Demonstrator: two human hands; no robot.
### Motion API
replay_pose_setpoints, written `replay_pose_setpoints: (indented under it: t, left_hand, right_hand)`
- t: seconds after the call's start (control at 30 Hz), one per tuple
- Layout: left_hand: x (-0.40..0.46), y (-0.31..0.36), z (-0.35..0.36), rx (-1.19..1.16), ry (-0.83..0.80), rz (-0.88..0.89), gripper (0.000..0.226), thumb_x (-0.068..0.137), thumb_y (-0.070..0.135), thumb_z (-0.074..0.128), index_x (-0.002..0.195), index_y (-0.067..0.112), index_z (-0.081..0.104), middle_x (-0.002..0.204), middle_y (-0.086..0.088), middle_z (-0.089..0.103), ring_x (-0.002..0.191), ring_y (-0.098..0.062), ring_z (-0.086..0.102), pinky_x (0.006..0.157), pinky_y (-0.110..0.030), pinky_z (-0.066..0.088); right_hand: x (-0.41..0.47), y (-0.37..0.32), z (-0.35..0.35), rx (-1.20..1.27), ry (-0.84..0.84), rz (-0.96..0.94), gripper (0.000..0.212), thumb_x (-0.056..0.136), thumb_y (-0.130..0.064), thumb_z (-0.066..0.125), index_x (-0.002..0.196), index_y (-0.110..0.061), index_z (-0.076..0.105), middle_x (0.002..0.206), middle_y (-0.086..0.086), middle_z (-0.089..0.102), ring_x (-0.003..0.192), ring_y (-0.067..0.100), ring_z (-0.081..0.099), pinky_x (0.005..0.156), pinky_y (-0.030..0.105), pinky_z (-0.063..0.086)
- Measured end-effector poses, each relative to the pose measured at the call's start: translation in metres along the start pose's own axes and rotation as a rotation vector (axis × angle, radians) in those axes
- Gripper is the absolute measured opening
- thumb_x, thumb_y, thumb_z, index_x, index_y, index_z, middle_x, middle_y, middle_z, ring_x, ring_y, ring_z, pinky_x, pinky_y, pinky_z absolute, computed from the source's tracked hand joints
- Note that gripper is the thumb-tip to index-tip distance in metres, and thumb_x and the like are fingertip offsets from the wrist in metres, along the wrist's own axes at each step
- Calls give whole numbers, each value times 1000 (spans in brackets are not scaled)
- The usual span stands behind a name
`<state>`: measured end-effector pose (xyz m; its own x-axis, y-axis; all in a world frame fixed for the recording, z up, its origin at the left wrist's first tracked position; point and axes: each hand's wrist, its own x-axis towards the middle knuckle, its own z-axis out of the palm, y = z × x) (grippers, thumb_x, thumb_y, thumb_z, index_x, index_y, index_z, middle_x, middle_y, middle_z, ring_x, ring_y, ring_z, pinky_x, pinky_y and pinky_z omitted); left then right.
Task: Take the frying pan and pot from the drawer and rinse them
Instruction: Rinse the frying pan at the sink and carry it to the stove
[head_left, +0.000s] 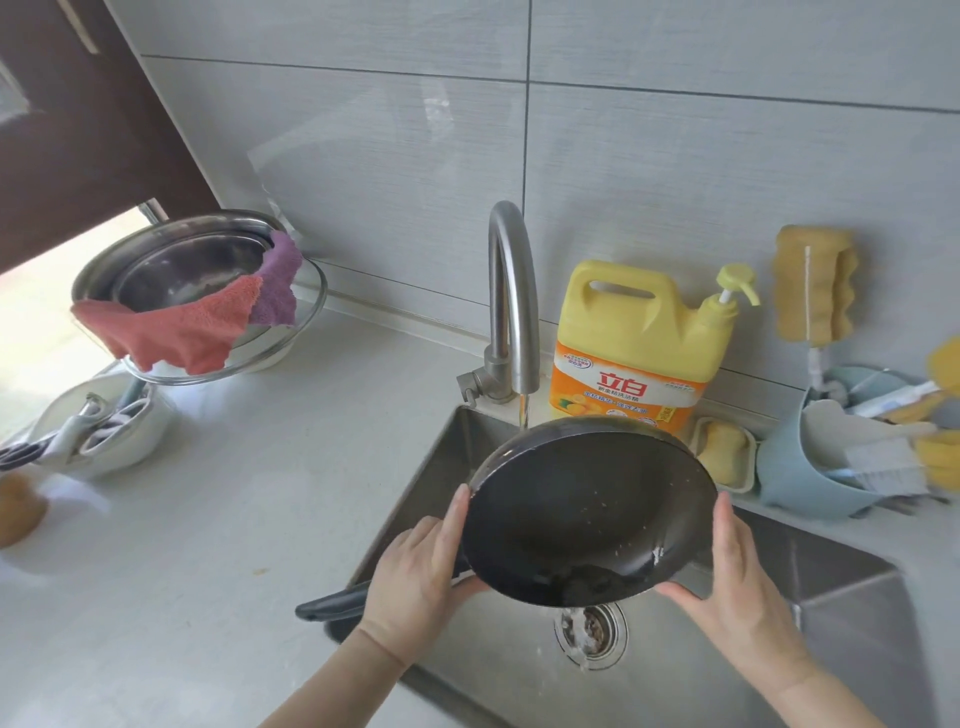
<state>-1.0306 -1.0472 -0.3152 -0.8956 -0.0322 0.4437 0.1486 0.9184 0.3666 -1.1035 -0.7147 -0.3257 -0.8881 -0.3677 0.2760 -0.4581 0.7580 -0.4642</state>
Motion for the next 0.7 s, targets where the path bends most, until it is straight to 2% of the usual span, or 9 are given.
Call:
replay_pose_setpoints:
  t: [0.1, 0.17, 0.23, 0.3, 0.37, 0.43, 0.53, 0.6, 0.7]
  left_hand:
    - [10, 9, 5, -20, -45, 7, 98, 79, 63, 57, 149, 7, 17, 68, 1, 57, 58, -17, 54, 49, -27, 46]
    - [13, 13, 4, -9, -43, 20, 98, 78, 63, 58, 148, 6, 18, 67, 2, 55, 57, -16, 53, 48, -27, 44]
    - [13, 11, 2, 17, -39, 19, 104, 75, 60, 70, 147, 6, 18, 66, 1, 56, 55, -16, 54, 47, -26, 44]
    - [9, 6, -1, 8, -51, -4, 115, 66, 56, 82, 148, 8, 18, 68, 0, 58, 55, -16, 56, 47, -26, 47]
    - [5, -3, -8, 9, -42, -35, 109, 70, 59, 77, 148, 8, 19, 71, -1, 60, 58, -17, 58, 48, -27, 48]
    - [1, -11, -19, 7, -41, -90, 101, 73, 63, 64, 147, 8, 22, 73, -4, 63, 58, -19, 60, 47, -28, 47]
    - [-9, -25, -33, 9, -71, -175, 101, 72, 66, 62, 147, 10, 23, 68, -4, 60, 54, -23, 60, 44, -30, 46]
    - [-17, -35, -42, 29, -82, -192, 102, 71, 67, 63, 148, 13, 22, 69, -4, 61, 54, -24, 61, 43, -32, 46]
    - [-30, -43, -52, 72, -69, -181, 99, 78, 73, 54, 146, 9, 24, 74, -10, 66, 57, -29, 65, 44, -34, 50]
  right_hand:
    - [-5, 9, -11, -41, 37, 4, 151, 38, -22, 97, 153, -11, 0, 129, 23, 39, 111, 34, 47, 62, 52, 55]
    - [-5, 11, -14, -64, 41, 12, 150, 39, -24, 97, 153, -10, 0, 130, 25, 41, 111, 30, 41, 64, 55, 54]
    - [-2, 9, -14, -53, 20, 25, 153, 37, -21, 98, 153, -11, 0, 131, 28, 43, 113, 30, 42, 63, 52, 55]
    - [3, 5, -10, -19, 3, 31, 154, 38, -22, 99, 154, -14, -2, 135, 25, 40, 114, 30, 46, 63, 45, 56]
    - [9, -1, -1, 4, -13, 11, 153, 40, -23, 99, 154, -15, -3, 139, 23, 38, 116, 30, 48, 72, 40, 56]
    - [16, -6, 12, 18, -32, -35, 150, 45, -23, 98, 155, -12, -3, 145, 25, 37, 126, 34, 47, 88, 38, 48]
    - [27, -18, 31, 36, -62, -118, 145, 57, -23, 93, 154, -20, -14, 157, 16, 17, 139, 32, 33, 105, 45, 36]
    - [33, -30, 41, 36, -80, -141, 143, 63, -26, 91, 152, -24, -20, 158, 9, 8, 141, 25, 23, 108, 42, 29]
    - [37, -47, 51, 22, -109, -172, 141, 64, -29, 91, 152, -21, -19, 157, 9, 9, 139, 22, 24, 108, 38, 24]
